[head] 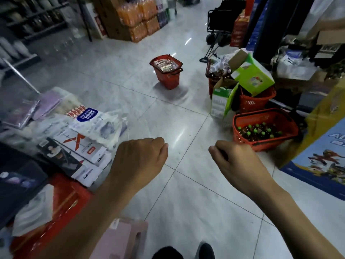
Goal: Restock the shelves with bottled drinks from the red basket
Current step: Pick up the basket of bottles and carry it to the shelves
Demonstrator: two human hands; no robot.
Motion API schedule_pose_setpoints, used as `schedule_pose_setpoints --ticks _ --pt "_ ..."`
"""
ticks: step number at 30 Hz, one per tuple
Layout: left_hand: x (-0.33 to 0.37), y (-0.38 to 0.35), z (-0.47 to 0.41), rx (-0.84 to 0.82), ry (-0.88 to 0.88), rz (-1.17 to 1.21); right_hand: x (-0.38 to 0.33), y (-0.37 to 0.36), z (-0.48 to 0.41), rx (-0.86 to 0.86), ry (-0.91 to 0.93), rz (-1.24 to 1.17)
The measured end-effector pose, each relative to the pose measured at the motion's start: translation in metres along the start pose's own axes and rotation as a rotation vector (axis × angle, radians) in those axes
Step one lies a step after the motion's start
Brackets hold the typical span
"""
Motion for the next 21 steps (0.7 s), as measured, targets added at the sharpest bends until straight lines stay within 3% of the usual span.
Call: schedule_pose_setpoints --ticks 12,21 --pt "-0.189 -0.097 -0.09 -0.025 0.239 -0.017 -0.061 -0.076 -0.242 -0.176 0.132 0.044" --pt "-0.349 -0.156 -0.216 -0.049 0.286 0.061 -0.115 -0.086 -0.43 -0.117 0.089 0.064"
Point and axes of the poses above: each hand's wrist, its own z-axis away from the middle knuckle, its own y-axis out of the back of the hand, x = y × z, the point moved 9 cm from there along -z, towards the middle knuckle, and after that the axes turned 14 degrees about -y, right-handed, at the moved point
